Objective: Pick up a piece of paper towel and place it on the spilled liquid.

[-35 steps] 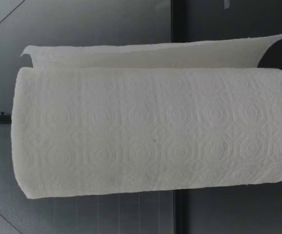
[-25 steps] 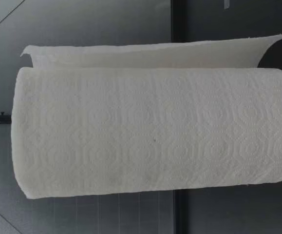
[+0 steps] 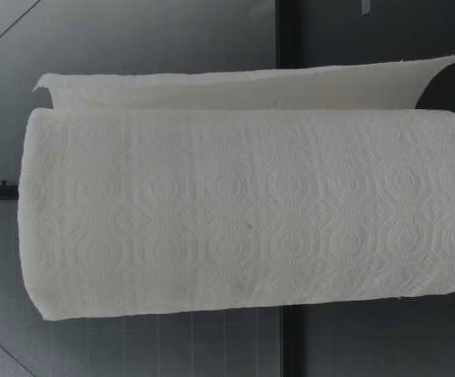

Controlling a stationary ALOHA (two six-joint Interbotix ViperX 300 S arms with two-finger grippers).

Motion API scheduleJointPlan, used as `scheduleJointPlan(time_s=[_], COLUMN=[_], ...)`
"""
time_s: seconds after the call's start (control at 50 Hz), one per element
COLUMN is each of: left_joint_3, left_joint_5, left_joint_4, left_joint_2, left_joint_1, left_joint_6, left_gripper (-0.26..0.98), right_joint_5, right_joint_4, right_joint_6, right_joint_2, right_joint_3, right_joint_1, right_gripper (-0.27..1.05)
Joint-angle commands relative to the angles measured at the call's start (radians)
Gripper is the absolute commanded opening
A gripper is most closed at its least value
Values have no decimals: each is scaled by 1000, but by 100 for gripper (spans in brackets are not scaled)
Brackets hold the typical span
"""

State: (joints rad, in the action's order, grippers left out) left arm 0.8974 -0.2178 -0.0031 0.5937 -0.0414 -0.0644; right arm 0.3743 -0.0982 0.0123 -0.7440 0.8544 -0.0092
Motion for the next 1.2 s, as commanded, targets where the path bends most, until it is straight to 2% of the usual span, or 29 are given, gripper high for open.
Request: scheduleJointPlan(time_s=[0.0,0.16,0.26,0.34,0.46,0.56,0.64,0.82,0.98,1.06,1.18], left_joint_3=[-77,-166,-207,-227,-230,-229,-227,-230,-227,-227,-227], left_joint_5=[14,72,127,156,175,195,212,272,285,285,284], left_joint_4=[0,0,0,0,0,0,0,0,0,0,0], left_joint_2=[-44,-141,-189,-207,-209,-206,-206,-209,-210,-210,-212], left_joint_1=[-14,-32,-43,-51,-63,-67,-69,-69,-69,-69,-69], left_joint_6=[-14,-29,-29,-29,-29,-29,-26,-20,-17,-15,-15], left_gripper=[6,6,6,6,6,6,6,6,6,6,6], right_joint_5=[78,201,333,522,735,865,917,985,1066,1072,1077], right_joint_4=[-54,-247,-466,-715,-1009,-1175,-1235,-1319,-1321,-1321,-1319], right_joint_6=[3,86,265,515,890,1164,1328,1661,1779,1807,1876], right_joint_2=[31,100,143,173,201,255,325,543,663,709,753], right_joint_3=[-78,-169,-204,-215,-198,-156,-132,-153,-209,-235,-258], right_joint_1=[20,115,212,350,558,696,736,736,736,733,718], right_gripper=[-3,-3,-3,-3,-3,-3,-2,-2,2,11,36])
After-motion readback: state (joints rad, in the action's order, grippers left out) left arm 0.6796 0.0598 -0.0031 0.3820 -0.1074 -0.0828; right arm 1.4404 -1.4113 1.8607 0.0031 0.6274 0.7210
